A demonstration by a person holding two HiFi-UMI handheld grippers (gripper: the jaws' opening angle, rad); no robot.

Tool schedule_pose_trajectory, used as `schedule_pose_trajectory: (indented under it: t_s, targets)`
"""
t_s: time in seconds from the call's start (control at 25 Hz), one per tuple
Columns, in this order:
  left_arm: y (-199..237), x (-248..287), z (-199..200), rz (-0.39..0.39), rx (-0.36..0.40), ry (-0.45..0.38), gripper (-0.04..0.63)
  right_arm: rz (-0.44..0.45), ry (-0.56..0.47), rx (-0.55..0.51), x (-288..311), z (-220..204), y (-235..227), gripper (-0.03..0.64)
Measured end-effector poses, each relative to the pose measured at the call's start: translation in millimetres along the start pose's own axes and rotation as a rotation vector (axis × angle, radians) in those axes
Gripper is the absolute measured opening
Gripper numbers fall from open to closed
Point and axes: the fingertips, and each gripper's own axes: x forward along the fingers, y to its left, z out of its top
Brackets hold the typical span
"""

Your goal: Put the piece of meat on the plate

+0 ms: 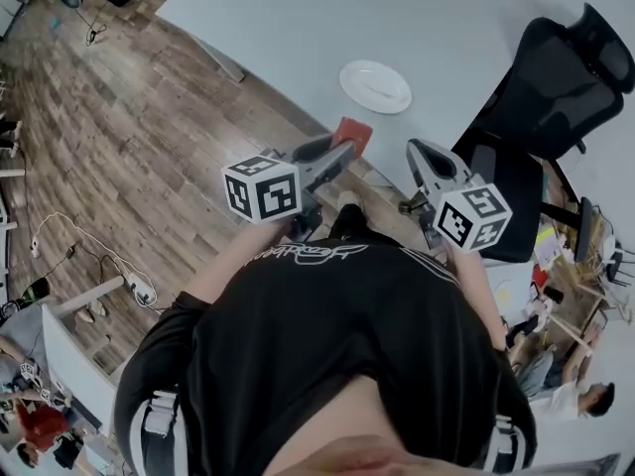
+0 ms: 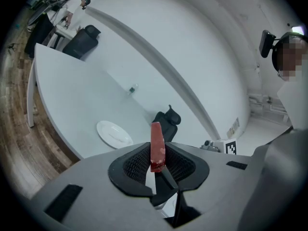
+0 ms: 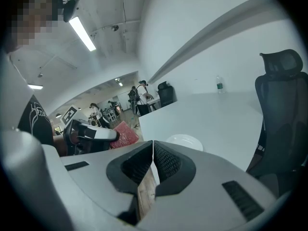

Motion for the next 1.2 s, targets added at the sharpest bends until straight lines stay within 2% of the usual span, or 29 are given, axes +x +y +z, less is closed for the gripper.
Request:
schedule_pose_trajectory:
  t_s: [0.52, 1.2]
  targets:
    - [34.6, 58.6, 24.1, 0.019, -0.024, 0.064, 0.092, 0.023, 0.036, 0.055, 42.8, 7.7, -58.3, 0.012]
    - [55.9, 116.3, 24.6, 0.081, -0.047, 0.119, 0.092, 0.046, 0.039, 0.133, 60.8, 1.5, -119.6, 0.012]
